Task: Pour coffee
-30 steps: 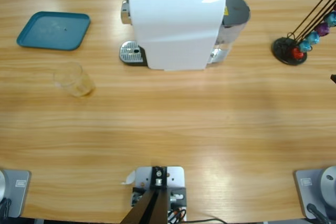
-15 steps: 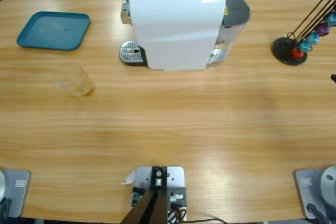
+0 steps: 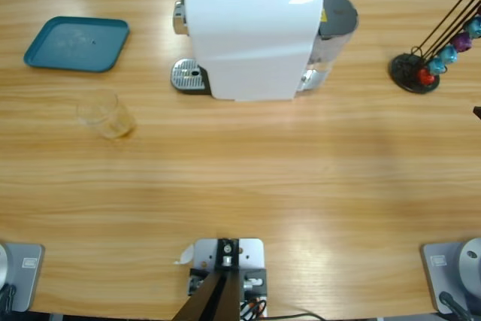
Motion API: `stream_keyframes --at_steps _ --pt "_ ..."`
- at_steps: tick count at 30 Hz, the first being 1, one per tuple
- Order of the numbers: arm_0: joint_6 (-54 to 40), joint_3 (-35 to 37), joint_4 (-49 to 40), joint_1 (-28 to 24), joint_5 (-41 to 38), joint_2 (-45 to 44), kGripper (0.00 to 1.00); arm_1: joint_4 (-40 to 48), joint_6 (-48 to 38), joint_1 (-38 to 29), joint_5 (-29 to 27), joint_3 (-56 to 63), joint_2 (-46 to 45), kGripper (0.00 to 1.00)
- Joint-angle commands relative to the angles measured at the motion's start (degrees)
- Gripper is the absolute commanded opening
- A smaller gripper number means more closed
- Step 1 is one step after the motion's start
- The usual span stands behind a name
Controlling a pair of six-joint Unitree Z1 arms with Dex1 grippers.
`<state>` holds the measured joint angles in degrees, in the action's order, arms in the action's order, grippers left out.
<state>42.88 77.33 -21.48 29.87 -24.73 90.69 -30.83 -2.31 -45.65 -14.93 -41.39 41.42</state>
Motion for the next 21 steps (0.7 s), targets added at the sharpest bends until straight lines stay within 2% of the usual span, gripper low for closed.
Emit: stream_keyframes --at_steps 1,4,12,14,16,17,21 --pt "0.7 1.8 0.6 -0.4 -9.5 10.1 0.945 0.4 -0.2 0.7 0.4 1.9 0.9 1.0" --pt "0.7 1.9 0.5 -0.4 -13.3 11.9 0.936 0.4 -0.2 0.7 0.4 1.9 1.0 1.0" --pt "0.2 1.8 -0.3 -0.4 -13.0 12.3 0.917 0.4 -0.2 0.7 0.3 1.9 1.2 1.0" --pt "0.1 1.8 -0.3 -0.4 -12.7 12.3 0.837 0.4 -0.2 0.7 0.3 1.9 1.2 1.0" --pt "0.1 1.5 -0.7 -0.4 -12.2 12.4 0.696 0.4 -0.2 0.7 0.3 1.9 1.2 1.0" --pt "0.1 1.2 -0.8 -0.4 -12.2 12.4 0.682 0.4 -0.2 0.7 0.3 1.9 1.2 1.0" --pt "0.2 0.8 -1.2 -0.7 -12.5 12.4 0.515 0.4 -0.2 0.7 0.3 1.9 1.2 1.0"
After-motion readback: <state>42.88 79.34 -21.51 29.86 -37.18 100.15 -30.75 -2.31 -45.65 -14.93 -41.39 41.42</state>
